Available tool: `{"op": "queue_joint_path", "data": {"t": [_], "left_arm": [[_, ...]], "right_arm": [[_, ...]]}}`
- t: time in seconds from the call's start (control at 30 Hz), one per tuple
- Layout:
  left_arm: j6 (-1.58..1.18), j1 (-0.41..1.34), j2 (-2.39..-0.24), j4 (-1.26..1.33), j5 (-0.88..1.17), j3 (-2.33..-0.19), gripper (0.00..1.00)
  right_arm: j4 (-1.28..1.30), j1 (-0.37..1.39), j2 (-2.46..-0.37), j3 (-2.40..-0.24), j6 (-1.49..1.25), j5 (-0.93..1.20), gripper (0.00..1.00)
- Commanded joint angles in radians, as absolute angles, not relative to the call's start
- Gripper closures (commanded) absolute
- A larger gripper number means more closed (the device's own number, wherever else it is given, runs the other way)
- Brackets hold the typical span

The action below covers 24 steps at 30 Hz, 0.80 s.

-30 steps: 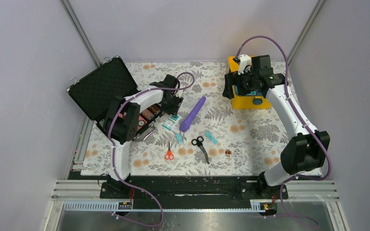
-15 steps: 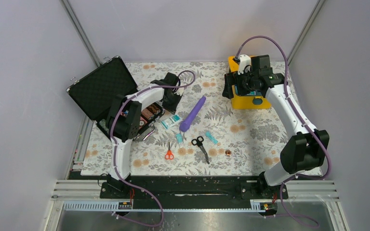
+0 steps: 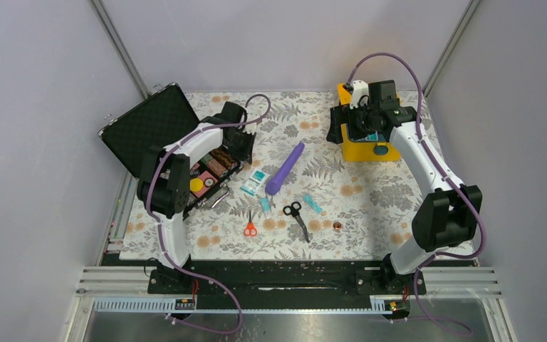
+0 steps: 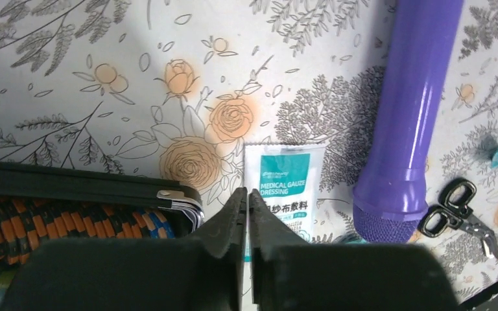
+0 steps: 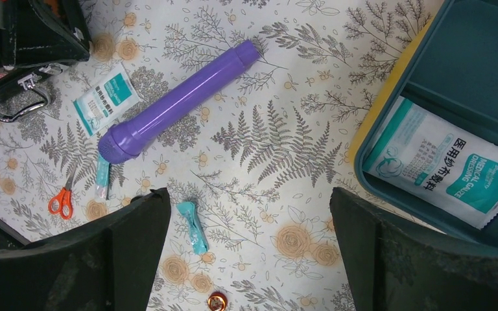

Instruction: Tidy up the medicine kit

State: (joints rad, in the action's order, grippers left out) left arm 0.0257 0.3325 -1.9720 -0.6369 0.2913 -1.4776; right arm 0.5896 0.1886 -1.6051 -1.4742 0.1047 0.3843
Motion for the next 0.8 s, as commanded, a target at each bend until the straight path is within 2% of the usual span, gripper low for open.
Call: {"op": "queue_joint_path", "data": {"t": [0.0, 0.03, 0.07, 0.1, 0.17, 0.33, 0.57, 0.77], "left_arm": [[0.033, 0.346, -1.959, -0.64, 0.361, -1.505, 0.85], [0.032, 0.35, -1.979, -0.666, 0.349, -1.52, 0.73], [0.031, 0.353, -1.984, -0.678, 0.336, -1.522, 0.64], [0.032, 0.355, -1.983, -0.676, 0.333, -1.514, 0.58], [0.039, 0.366, -1.972, -0.659, 0.327, -1.488, 0.54], [0.042, 0.41, -1.969, -0.645, 0.275, -1.439, 0.53], [0.004, 0.452, -2.012, -0.637, 0.094, -1.421, 0.54], [0.012, 0.469, -2.073, -0.673, 0.073, -1.443, 0.75]], "right_arm": [[0.564, 0.187, -1.614, -1.524, 0.083, 0.406, 0.01], [0.563, 0.187, -1.615, -1.525, 0.084, 0.406, 0.0], [0.563, 0.186, -1.613, -1.523, 0.083, 0.406, 0.0], [0.563, 0.187, -1.613, -1.52, 0.083, 0.405, 0.0], [0.564, 0.187, -1.611, -1.514, 0.082, 0.406, 0.01], [0.562, 0.187, -1.605, -1.502, 0.077, 0.407, 0.0], [0.564, 0.187, -1.57, -1.491, 0.089, 0.355, 0.0], [0.564, 0.187, -1.558, -1.47, 0.08, 0.339, 0.01]]}}
